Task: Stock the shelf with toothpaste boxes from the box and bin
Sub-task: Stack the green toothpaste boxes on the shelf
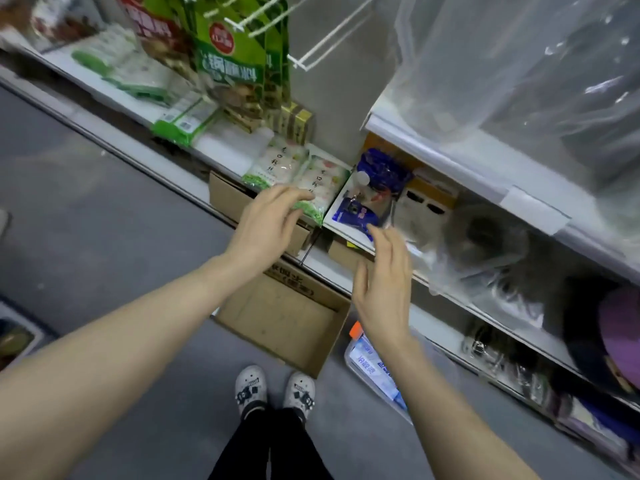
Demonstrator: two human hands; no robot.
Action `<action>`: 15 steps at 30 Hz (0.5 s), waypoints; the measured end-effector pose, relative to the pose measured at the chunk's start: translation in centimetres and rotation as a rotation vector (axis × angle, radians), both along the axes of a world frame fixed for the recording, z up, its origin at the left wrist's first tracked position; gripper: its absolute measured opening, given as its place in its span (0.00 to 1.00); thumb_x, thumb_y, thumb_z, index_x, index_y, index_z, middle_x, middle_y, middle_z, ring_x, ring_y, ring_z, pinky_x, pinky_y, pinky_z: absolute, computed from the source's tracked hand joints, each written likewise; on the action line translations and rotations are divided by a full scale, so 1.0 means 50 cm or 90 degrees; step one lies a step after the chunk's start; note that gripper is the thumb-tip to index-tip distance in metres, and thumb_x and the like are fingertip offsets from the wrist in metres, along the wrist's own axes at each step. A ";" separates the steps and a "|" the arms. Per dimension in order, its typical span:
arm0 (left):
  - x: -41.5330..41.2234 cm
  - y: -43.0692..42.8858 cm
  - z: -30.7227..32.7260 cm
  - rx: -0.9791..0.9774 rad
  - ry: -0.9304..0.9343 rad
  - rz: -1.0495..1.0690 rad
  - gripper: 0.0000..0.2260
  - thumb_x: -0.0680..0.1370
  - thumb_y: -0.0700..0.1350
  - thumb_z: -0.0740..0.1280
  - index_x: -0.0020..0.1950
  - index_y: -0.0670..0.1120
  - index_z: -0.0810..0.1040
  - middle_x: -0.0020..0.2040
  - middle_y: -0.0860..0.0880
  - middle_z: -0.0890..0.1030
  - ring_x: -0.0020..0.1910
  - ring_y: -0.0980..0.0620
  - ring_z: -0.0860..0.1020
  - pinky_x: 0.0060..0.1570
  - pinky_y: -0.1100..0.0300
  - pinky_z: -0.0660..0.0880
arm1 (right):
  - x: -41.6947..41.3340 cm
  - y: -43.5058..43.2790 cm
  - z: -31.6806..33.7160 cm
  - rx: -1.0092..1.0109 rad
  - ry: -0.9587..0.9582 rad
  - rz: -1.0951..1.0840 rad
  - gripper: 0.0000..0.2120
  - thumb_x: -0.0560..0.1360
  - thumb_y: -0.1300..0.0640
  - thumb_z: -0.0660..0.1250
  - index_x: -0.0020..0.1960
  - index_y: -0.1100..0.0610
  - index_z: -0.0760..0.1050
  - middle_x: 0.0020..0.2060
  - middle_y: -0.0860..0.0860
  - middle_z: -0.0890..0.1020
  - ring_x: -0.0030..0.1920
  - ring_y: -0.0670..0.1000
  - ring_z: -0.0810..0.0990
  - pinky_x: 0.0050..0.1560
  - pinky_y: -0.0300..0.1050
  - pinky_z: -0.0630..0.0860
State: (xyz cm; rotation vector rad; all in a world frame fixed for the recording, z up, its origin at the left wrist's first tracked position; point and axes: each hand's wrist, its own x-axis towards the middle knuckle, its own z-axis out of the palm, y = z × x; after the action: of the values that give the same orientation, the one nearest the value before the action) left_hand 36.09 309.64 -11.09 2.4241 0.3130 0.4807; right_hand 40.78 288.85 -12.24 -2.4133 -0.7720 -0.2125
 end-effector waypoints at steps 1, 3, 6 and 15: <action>-0.013 0.004 -0.032 -0.012 0.018 0.012 0.13 0.79 0.39 0.63 0.63 0.47 0.77 0.59 0.51 0.78 0.56 0.52 0.75 0.56 0.57 0.73 | -0.005 0.004 -0.024 -0.015 0.021 0.008 0.24 0.76 0.67 0.63 0.71 0.60 0.67 0.68 0.58 0.71 0.71 0.58 0.67 0.71 0.56 0.64; -0.046 0.013 -0.107 -0.031 0.069 0.045 0.14 0.79 0.38 0.64 0.64 0.48 0.76 0.59 0.51 0.77 0.54 0.53 0.75 0.54 0.60 0.72 | -0.014 0.017 -0.086 -0.048 0.052 0.030 0.25 0.76 0.67 0.63 0.72 0.59 0.67 0.68 0.57 0.71 0.71 0.58 0.67 0.71 0.56 0.64; -0.089 0.033 -0.244 -0.048 0.148 0.095 0.15 0.79 0.39 0.66 0.65 0.47 0.76 0.59 0.47 0.78 0.53 0.50 0.76 0.54 0.59 0.70 | -0.021 0.047 -0.210 -0.095 0.091 0.079 0.27 0.74 0.67 0.64 0.73 0.59 0.66 0.68 0.56 0.71 0.70 0.57 0.67 0.72 0.54 0.63; -0.172 0.092 -0.644 -0.139 0.302 0.236 0.23 0.77 0.38 0.68 0.71 0.44 0.70 0.69 0.44 0.71 0.67 0.43 0.70 0.66 0.47 0.69 | 0.000 0.136 -0.603 -0.259 0.174 0.191 0.30 0.76 0.61 0.68 0.76 0.56 0.63 0.70 0.56 0.72 0.69 0.57 0.71 0.68 0.58 0.70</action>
State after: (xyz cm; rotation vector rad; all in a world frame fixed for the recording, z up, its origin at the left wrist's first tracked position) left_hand 27.48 314.23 -43.27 2.2418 0.9759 0.0112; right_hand 40.78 295.64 -42.42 -2.5734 -1.1154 0.4236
